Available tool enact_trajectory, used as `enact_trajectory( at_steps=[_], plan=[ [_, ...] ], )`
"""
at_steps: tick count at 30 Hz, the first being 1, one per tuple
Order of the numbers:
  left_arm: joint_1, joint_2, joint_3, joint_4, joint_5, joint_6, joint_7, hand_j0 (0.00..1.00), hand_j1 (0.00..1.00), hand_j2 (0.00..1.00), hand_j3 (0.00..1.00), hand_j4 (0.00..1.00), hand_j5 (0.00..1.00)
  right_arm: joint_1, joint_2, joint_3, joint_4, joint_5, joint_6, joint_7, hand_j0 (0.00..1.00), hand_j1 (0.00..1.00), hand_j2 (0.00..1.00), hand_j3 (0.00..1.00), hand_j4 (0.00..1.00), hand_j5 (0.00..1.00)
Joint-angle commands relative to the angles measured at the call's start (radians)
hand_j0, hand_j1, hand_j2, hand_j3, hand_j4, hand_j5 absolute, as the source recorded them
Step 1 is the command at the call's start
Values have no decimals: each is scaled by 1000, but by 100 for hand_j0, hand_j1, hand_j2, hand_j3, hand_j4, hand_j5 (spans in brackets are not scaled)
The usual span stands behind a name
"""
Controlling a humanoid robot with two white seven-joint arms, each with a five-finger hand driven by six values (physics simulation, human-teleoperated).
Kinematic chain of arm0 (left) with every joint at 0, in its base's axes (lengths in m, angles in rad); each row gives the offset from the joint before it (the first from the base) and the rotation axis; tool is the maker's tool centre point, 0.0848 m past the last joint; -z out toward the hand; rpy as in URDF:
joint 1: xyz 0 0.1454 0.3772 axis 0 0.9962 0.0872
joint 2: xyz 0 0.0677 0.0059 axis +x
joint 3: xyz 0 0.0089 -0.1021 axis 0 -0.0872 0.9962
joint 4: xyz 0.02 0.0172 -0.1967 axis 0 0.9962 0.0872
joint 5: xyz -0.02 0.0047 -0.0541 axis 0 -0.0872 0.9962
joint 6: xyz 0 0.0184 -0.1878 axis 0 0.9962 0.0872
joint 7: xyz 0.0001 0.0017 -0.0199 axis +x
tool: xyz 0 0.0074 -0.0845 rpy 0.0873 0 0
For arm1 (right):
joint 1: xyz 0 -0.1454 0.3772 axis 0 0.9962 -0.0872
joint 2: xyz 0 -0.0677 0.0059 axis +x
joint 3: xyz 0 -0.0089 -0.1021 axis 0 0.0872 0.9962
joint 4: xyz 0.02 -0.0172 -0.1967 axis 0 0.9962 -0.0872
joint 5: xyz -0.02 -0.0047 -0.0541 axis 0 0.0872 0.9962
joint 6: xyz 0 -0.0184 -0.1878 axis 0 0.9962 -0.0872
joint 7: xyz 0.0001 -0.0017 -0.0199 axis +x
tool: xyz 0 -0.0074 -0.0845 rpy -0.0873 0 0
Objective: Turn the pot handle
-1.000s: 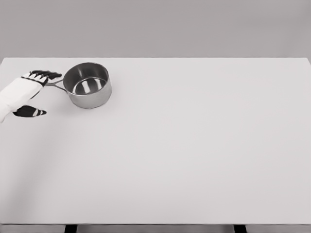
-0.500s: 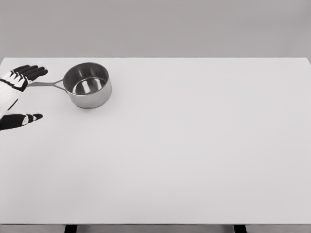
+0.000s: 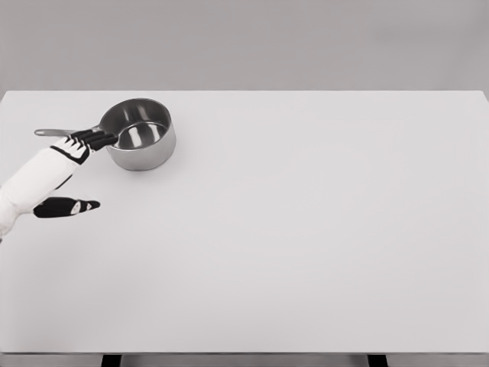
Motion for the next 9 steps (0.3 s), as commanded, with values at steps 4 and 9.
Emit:
enact_trajectory(
  at_steps=[4,9],
  plan=[
    [0,-6,-7,-13,13,2,-20,100,100,100,100,100,100,0,0,0,0,0,0,1,100,100,100,100,100,100],
    [0,-6,-6,-16,13,2,-23,100,100,100,100,100,100,0,0,0,0,0,0,-1,100,100,100,100,100,100]
  ],
)
